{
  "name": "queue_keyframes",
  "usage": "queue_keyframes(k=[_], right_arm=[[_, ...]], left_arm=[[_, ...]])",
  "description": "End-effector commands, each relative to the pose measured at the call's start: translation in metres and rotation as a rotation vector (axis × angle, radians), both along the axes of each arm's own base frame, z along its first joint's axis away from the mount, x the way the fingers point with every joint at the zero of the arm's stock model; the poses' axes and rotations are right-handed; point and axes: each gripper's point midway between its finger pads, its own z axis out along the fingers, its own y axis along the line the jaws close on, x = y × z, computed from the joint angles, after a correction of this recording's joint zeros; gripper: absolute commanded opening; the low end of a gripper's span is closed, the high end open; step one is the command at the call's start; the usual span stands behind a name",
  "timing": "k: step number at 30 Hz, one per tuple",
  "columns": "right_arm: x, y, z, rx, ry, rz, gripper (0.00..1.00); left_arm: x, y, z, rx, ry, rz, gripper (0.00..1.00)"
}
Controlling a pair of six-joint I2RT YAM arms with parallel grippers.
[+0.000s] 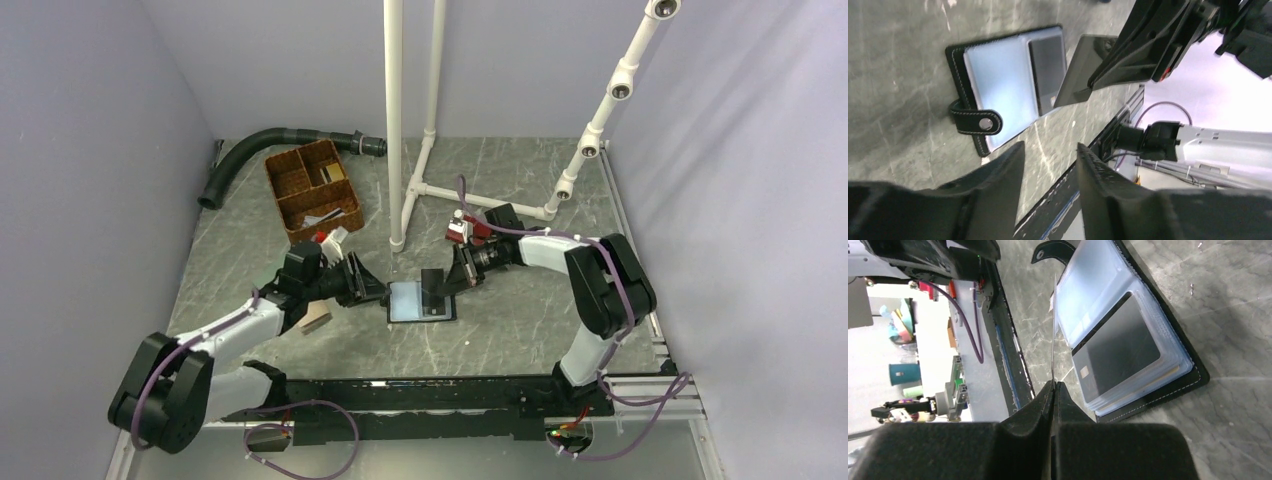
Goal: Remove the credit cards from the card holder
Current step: Remove the credit card from the card holder.
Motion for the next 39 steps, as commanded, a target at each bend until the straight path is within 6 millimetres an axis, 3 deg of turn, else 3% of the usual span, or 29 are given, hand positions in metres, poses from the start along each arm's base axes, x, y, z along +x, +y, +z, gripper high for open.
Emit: queue_keyframes(k=[1, 5, 12, 17, 22, 31, 36, 38, 39], right_arm=[[-0.002, -0.004, 0.014, 0.042, -0.097, 0.022, 0.0], [-0.004, -0.003, 0.024, 0.098, -0.133, 0.066, 0.0], [-0.02, 0.005, 0.056, 0.295, -0.114, 0.165, 0.0], [-0.032, 0.014, 0.066, 0.367, -0.061, 0.228, 0.0], [-0.041, 0.024, 0.074, 0.404, -0.036, 0.293, 0.0], [-0.04, 0.026, 0.074, 0.412, -0.012, 0.297, 0.0], [-0.039, 0.028, 0.072, 0.414, 0.008, 0.3, 0.0], [-0.037, 0.028, 0.071, 0.413, 0.009, 0.3, 0.0], [-0.037, 0.029, 0.071, 0.41, 0.012, 0.299, 0.0]], left_arm=[[0.019, 0.01, 0.024, 0.056, -0.105, 0.074, 0.54], [0.022, 0.012, 0.036, 0.02, -0.129, 0.12, 0.76], [0.012, -0.009, 0.054, -0.164, -0.192, 0.011, 0.77], [0.01, -0.022, 0.067, -0.227, -0.223, -0.046, 0.77], [0.007, -0.037, 0.067, -0.257, -0.215, -0.08, 0.76], [0.001, -0.052, 0.063, -0.298, -0.166, -0.142, 0.56], [-0.003, -0.059, 0.071, -0.341, -0.178, -0.192, 0.53], [-0.005, -0.064, 0.072, -0.355, -0.175, -0.222, 0.43], [-0.005, -0.066, 0.072, -0.363, -0.169, -0.235, 0.29]])
